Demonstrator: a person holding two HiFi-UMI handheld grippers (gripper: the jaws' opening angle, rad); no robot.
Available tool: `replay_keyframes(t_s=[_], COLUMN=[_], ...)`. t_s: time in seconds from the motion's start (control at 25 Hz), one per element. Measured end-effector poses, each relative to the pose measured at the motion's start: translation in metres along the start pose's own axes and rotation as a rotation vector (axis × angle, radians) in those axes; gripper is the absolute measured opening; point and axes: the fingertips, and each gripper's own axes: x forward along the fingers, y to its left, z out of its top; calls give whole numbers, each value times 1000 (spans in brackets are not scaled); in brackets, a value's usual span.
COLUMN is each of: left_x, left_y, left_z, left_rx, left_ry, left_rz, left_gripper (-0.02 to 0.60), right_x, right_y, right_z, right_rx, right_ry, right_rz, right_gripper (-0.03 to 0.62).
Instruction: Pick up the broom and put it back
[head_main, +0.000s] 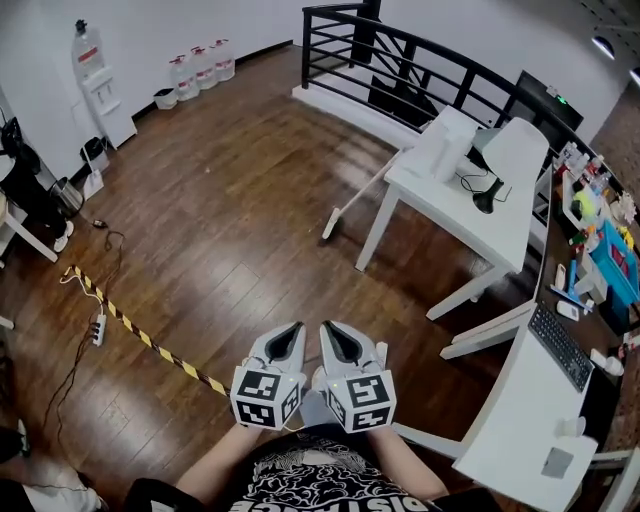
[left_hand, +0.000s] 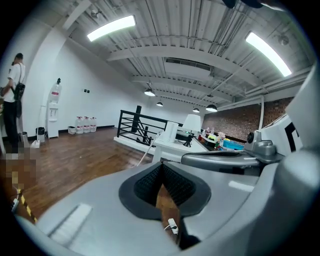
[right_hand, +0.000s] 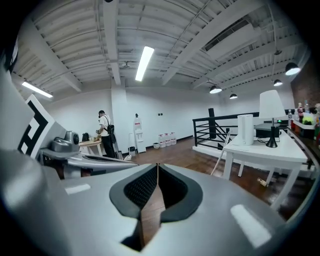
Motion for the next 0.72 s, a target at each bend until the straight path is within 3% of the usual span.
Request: replay_keyframes(t_s=[0.4, 0.72], left_x=[130, 194], left_y=[2, 2], left_z=[53, 77], left_rx=[54, 66], left_ry=[36, 39], left_rz=[-45, -56], left_gripper=[6, 6], right_x=[72, 105], right_y=[-102, -161], right_z=[44, 57], right_rx=[28, 62], right_ry=[-30, -33], right_rz=[-18, -43], right_gripper=[0, 0])
